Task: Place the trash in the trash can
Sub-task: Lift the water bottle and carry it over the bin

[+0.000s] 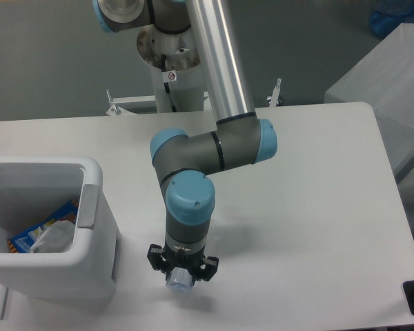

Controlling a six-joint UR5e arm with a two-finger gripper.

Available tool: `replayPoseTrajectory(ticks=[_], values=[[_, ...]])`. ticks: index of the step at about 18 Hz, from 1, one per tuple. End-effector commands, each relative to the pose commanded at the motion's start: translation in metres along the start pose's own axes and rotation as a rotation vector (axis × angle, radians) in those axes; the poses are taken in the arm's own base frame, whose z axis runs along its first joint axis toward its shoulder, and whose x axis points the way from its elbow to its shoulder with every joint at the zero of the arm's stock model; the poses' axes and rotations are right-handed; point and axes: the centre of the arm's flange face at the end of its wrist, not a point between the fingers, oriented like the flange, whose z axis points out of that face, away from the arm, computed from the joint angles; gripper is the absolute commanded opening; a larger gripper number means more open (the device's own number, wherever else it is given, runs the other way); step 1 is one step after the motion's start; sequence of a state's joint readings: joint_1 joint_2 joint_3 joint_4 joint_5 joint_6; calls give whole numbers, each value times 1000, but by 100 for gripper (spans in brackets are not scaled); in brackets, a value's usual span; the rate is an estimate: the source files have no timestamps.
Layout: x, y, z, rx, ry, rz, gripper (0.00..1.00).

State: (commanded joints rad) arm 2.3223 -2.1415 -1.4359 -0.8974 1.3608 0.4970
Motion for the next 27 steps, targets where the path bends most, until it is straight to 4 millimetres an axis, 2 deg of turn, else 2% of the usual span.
replayPoseTrajectory(ticks=[2,7,11,15,18,21,23,25,27], values=[[-11,-4,-22,52,14,-14,57],[-40,-12,-105,267,81,-43,57],[-44,-17,-143,384,65,-28,57],[-39,-42,-187,469,47,-112,57],[-17,-51,-240,547,28,-123,57],[4,-44,-290,606,1,-97,57],[16,-41,-315,636,-15,-69,57],[39,-42,-338,669,-24,-16,57],[72,-47,-344,679,-14,53,57]])
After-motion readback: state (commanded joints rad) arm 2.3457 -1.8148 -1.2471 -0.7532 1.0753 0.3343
